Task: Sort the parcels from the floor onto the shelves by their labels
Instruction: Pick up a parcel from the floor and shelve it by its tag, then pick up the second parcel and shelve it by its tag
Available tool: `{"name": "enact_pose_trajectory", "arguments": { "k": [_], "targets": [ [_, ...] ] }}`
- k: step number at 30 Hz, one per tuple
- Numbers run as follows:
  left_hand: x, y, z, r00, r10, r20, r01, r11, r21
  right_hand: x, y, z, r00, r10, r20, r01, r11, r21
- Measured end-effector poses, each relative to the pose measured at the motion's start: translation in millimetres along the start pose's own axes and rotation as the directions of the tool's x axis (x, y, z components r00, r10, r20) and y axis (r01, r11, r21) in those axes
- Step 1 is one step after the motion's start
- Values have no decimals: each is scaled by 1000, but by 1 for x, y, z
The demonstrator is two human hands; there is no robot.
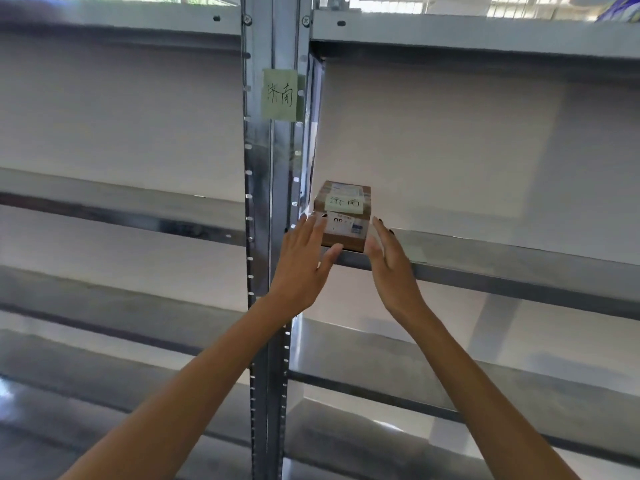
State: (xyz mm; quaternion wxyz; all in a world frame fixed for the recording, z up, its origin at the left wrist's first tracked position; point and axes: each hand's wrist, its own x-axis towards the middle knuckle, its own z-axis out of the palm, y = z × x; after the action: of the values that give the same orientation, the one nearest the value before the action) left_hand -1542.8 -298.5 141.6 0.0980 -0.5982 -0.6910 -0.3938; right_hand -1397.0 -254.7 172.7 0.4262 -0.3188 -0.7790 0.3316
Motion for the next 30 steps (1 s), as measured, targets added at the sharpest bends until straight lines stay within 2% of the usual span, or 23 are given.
{"name": "enact_pose_trajectory", "arguments": {
  "k": [6, 13, 17, 22, 26, 30],
  "targets": [
    [5, 22, 8, 999, 31, -7, -31, 999, 13, -10, 12, -22, 999, 37, -35, -39, 998, -53],
    [14, 79, 38, 992, 96, -80, -107, 982, -154, -19, 33, -60, 990, 75, -122, -84, 994, -67],
    [14, 111, 50, 980, 196, -44, -200, 968, -151, -26, 40, -93, 978, 83, -193, -100, 992, -78],
    [16, 149, 68, 969, 245, -17, -244, 951, -191, -41, 50, -140, 962, 89, -256, -124, 985, -120],
    [18, 195, 91, 953, 303, 17, -292, 930, -224, -61, 58, -185, 948, 105, -300, -139, 986, -96],
    [17, 249, 121, 927, 375, 28, -354, 895, -270, -81, 74, -241, 923, 119, -366, -183, 972, -145]
  ]
}}
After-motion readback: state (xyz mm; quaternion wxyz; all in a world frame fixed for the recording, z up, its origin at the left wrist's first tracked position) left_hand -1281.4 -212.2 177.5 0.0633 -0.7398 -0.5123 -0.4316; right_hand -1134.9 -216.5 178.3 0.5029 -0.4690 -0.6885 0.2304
